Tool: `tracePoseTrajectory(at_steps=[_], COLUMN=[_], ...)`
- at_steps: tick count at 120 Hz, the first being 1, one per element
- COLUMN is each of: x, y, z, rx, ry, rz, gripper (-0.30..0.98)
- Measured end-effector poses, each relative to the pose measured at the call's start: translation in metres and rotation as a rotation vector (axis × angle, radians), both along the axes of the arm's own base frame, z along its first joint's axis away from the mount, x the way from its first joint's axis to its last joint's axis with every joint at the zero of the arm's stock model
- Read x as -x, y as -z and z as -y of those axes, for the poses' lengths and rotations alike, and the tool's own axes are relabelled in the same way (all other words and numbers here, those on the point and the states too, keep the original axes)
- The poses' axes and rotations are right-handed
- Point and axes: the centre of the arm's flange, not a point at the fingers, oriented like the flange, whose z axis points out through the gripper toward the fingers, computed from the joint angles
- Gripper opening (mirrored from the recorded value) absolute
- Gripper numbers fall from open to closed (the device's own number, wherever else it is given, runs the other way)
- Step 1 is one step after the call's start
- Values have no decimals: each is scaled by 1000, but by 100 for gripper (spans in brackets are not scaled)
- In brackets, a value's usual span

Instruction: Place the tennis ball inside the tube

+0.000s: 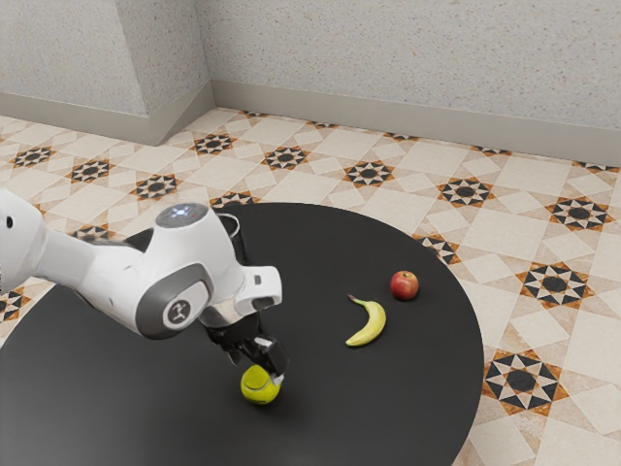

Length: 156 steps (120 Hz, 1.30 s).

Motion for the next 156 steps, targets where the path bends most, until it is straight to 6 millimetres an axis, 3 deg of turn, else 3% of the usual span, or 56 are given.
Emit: tracePoseTrajectory(at_steps=[38, 118, 142, 156], x=[-11, -18, -19, -19], y=[23, 59, 59, 58], z=[15, -28, -30, -30], rx=[-53, -23, -5, -5], ry=[46, -119, -140, -135], rz=[-5, -30, -31, -28], gripper=[69, 68, 47, 42])
